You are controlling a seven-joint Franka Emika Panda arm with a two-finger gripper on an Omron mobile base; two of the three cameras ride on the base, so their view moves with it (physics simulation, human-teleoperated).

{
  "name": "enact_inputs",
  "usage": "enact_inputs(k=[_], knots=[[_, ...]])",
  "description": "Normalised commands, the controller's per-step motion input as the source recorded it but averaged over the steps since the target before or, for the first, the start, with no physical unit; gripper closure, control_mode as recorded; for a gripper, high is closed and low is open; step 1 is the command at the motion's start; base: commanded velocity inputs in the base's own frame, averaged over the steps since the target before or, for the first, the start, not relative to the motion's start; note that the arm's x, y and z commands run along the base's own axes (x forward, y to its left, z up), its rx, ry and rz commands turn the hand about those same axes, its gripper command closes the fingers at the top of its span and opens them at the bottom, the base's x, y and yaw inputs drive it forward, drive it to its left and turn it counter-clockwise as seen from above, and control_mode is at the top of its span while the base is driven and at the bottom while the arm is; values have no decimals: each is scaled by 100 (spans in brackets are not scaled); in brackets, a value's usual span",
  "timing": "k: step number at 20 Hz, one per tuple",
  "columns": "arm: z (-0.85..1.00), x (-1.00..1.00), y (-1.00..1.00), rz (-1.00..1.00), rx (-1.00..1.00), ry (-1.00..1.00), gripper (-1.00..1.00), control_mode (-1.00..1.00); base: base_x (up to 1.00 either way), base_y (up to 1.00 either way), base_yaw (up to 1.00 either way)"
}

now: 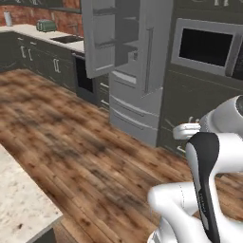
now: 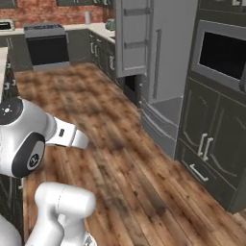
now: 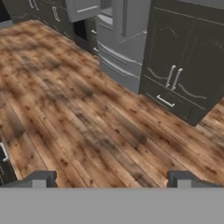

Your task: Gather the lime and corn from the fridge and place them on a tray on the dining counter. Then gather the steaks from the fridge and place them on the other tray.

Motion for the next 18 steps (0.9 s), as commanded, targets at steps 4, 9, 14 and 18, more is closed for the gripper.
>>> enact_inputs(k=[4,9,14,18], knots=[[0,0,0,0,0,0,-100,100,97,-36,32],[0,0,0,0,0,0,-100,100,100,-27,31],[0,0,0,0,0,0,-100,100,100,-24,26],[0,0,0,0,0,0,-100,100,100,-5,13]])
